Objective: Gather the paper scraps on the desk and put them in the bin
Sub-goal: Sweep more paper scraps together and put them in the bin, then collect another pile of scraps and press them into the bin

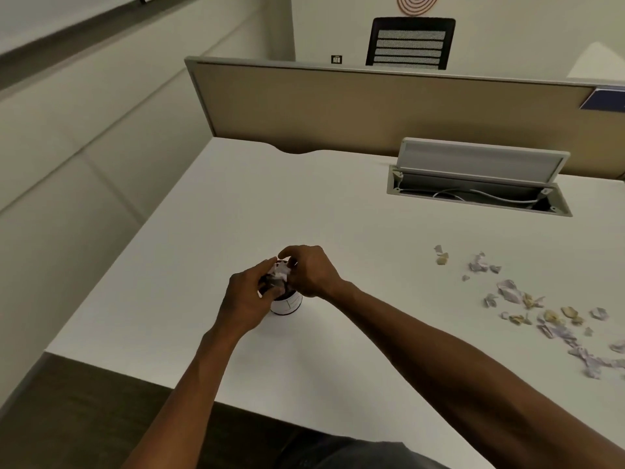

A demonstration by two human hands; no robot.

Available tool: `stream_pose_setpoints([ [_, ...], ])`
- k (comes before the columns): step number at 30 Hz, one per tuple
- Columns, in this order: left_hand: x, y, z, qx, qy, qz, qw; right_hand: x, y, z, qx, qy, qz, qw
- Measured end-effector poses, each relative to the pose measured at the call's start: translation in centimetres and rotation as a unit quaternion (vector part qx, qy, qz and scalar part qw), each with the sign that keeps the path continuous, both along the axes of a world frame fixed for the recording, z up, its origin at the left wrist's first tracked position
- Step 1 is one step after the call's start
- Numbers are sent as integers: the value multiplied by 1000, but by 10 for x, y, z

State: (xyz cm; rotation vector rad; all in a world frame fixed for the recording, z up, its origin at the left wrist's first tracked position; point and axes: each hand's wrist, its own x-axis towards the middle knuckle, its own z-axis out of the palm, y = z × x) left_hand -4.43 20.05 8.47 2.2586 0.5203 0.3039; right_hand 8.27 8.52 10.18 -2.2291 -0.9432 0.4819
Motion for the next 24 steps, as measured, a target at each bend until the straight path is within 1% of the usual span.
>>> stream_pose_setpoints([
  [4, -4, -1, -2, 30, -19, -16, 999, -2, -1, -1, -8, -46, 21, 999],
  [6, -5, -4, -3, 43, -46, -17, 998, -2, -4, 0, 4, -66, 22, 998],
  [8, -6, -9, -2, 60, -57, -17, 996, -2, -12, 0, 26, -78, 2, 997],
  [12, -4, -27, -6, 82, -80, -5, 993, -10, -57, -12, 108, -46, -99, 988],
  [15, 3, -56, -14, 72, -122, -43, 989, -22, -117, -37, 121, -8, -172, 978],
  [17, 10, -79, -21, 47, -119, -77, 989, -27, -165, -55, 108, 7, -241, 965],
  [19, 19, -101, -30, 24, -92, -115, 989, -29, -216, -69, 89, 5, -316, 944],
  [22, 35, -133, -43, 13, -40, -176, 983, -24, -290, -80, 45, -30, -424, 904],
  [24, 48, -152, -53, 21, -11, -216, 976, -15, -338, -82, -10, -68, -487, 871],
])
